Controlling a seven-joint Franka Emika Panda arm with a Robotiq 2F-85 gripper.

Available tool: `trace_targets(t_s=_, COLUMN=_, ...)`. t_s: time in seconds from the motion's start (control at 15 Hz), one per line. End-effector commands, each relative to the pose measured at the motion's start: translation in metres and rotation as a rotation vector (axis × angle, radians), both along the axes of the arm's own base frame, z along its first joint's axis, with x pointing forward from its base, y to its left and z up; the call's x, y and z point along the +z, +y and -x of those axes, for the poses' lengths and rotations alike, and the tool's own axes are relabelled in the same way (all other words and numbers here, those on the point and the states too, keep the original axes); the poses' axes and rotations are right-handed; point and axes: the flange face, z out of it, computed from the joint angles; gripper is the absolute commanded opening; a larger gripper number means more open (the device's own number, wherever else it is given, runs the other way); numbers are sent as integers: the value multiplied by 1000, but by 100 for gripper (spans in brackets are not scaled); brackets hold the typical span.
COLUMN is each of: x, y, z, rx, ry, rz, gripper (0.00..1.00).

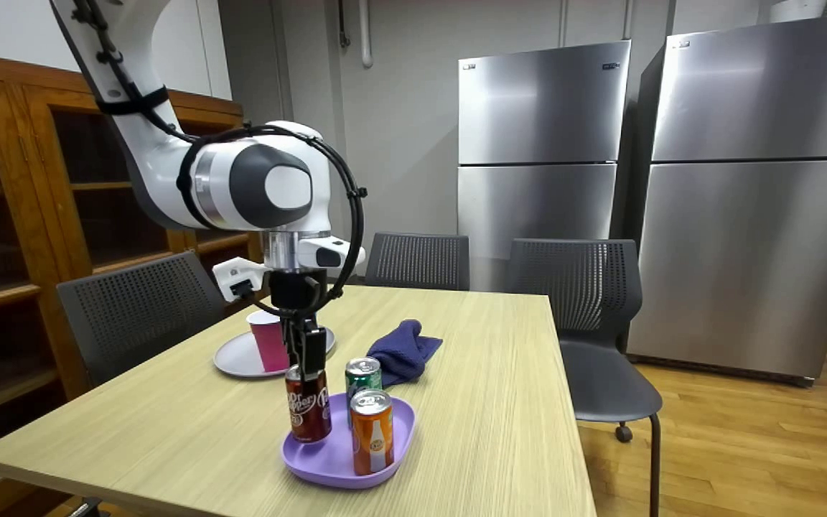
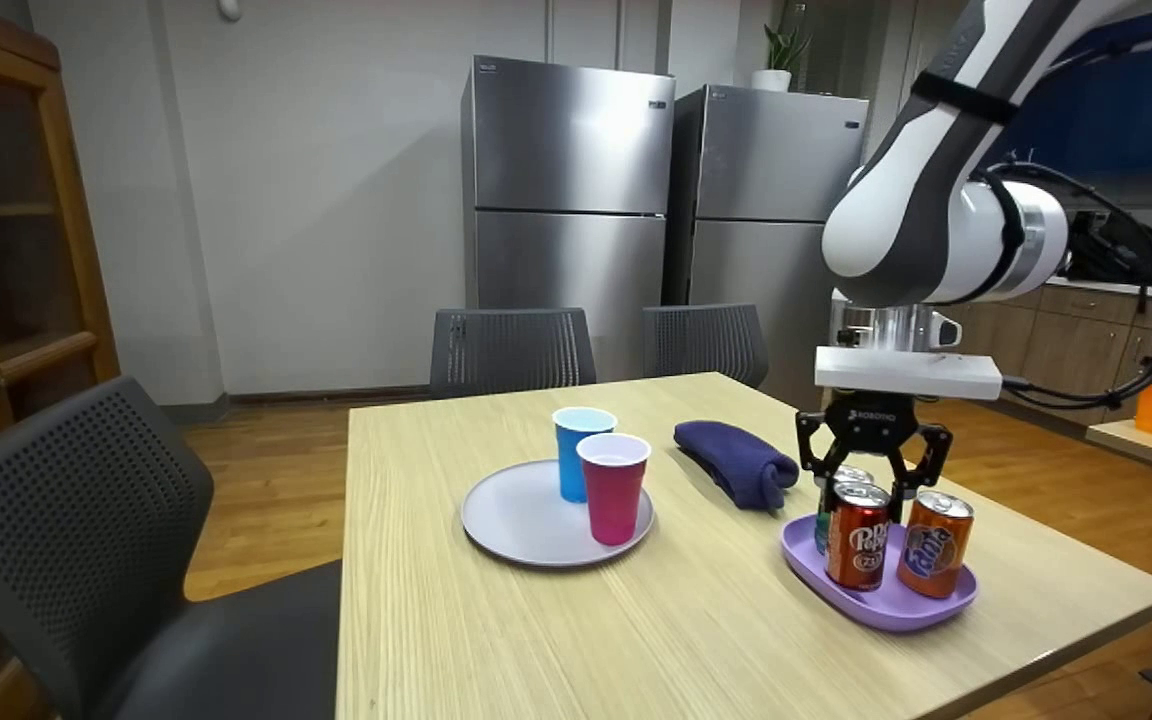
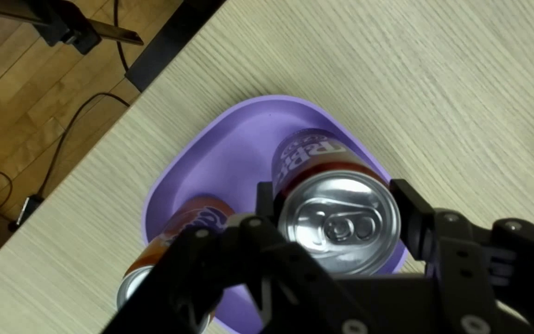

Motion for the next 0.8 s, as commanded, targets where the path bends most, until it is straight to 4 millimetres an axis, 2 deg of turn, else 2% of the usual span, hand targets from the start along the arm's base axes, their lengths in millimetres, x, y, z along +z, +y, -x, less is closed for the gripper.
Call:
trace_targets(t_s=0.0, x=0, y=-9, z=7, rx=-45, ry=-19, rz=6, gripper=38)
trace_targets(t_s=0.27, x=-5, y=-15, z=13, rx=-57, ry=-21, rz=12, gripper=38)
trace_targets(t_s=0.33, x=-6, y=-16, z=15, rx=-61, ry=-17, rz=13, gripper=45)
trace_targets(t_s=0.4, x=-5, y=-16, z=17, rx=-59, ry=-12, rz=14, gripper=88)
trace_targets(t_s=0.6, x=5, y=-19, z=21, rx=-50, ry=-5, rz=9, gripper=100)
trace_targets(t_s=0.73, x=16, y=-21, z=22, rx=-38, ry=-14, rz=8, gripper=100)
